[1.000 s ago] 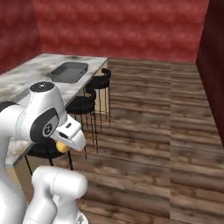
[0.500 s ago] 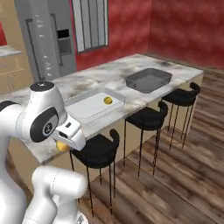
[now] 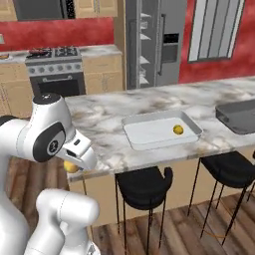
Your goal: Place the cold items (lemon and mango) from the fridge in one tupperware on the dining counter. Place the warm items (kebab skewer and hot dog) in the stove area in another tupperware.
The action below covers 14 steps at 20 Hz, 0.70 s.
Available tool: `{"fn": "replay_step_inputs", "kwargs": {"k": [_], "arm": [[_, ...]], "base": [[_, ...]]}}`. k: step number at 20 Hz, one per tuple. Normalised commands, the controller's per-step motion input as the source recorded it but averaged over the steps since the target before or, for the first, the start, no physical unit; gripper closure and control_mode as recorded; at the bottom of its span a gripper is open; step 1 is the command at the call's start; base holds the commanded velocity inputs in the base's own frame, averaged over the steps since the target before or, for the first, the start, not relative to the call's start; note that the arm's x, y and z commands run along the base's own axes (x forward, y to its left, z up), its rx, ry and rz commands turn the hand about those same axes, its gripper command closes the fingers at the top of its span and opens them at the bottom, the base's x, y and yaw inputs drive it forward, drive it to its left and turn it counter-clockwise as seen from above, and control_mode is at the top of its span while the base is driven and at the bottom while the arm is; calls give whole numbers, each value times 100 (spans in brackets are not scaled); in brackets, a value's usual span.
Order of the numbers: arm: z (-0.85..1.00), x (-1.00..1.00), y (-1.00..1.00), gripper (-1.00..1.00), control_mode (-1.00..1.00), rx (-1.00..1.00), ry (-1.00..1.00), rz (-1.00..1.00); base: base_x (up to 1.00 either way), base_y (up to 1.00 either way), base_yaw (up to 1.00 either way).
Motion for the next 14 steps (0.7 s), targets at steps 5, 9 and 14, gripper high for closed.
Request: {"fn": "replay_step_inputs", "kwargs": {"k": [5, 9, 14], "arm": [[0, 0, 0, 100, 100, 0, 0, 0], [0, 0, 0, 100, 100, 0, 0, 0], [0, 0, 0, 100, 100, 0, 0, 0]], "base": [[-5, -86, 64], [-3, -100, 46], [-34, -99, 20]]}}
